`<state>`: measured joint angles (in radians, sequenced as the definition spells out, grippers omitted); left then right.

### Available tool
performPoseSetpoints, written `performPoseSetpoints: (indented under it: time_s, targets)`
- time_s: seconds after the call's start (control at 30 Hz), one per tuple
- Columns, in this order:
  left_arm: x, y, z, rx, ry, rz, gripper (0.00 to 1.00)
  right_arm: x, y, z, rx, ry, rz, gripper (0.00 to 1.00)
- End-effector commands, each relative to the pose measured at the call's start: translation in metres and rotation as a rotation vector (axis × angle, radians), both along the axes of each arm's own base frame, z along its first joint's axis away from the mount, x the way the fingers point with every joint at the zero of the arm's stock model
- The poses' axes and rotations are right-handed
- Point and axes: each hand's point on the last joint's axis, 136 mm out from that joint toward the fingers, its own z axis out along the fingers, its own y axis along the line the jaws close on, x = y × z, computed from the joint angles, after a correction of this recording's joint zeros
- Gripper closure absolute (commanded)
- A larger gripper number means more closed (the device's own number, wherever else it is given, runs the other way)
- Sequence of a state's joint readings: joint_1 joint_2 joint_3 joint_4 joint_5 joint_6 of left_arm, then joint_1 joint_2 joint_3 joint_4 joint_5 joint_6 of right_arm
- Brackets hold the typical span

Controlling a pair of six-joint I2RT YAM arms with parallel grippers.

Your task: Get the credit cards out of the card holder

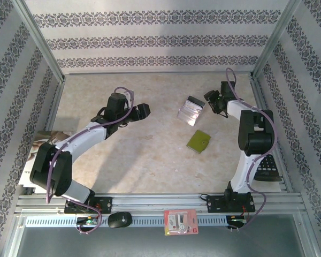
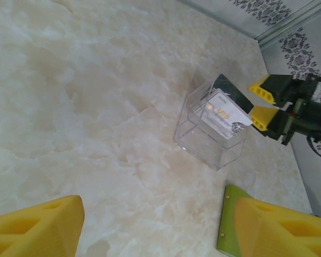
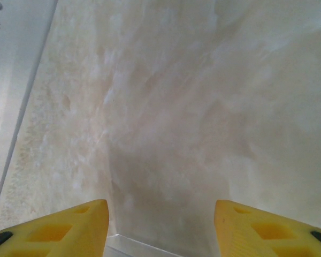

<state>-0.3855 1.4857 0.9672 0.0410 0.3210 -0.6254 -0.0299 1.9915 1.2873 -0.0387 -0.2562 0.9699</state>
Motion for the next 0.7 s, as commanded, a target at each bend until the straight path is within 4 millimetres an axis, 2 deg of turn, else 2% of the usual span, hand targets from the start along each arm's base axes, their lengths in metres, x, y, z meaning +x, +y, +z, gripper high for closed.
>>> performPoseSetpoints:
  time_s: [0.0,0.1,0.27,0.37,0.67]
  targets:
    - [-0.012,0.006,-0.003,0.043,0.007,-0.007,0.26,0.013,0.015,0.003,0.046,0.006,0.094,0.46]
    - [-0.018,0.009,-0.002,0.05,0.005,-0.008,0.26,0.015,0.03,-0.006,0.079,0.032,0.205,0.47]
    - [-0.025,0.017,0.004,0.074,-0.011,0.007,0.26,0.007,0.034,-0.016,0.081,0.049,0.262,0.48]
    - [-0.029,0.02,0.006,0.083,-0.015,0.009,0.26,0.006,0.041,-0.016,0.104,0.038,0.308,0.49]
    - [-0.036,0.026,0.011,0.098,-0.032,0.022,0.25,0.003,0.077,-0.011,0.186,0.017,0.497,0.54]
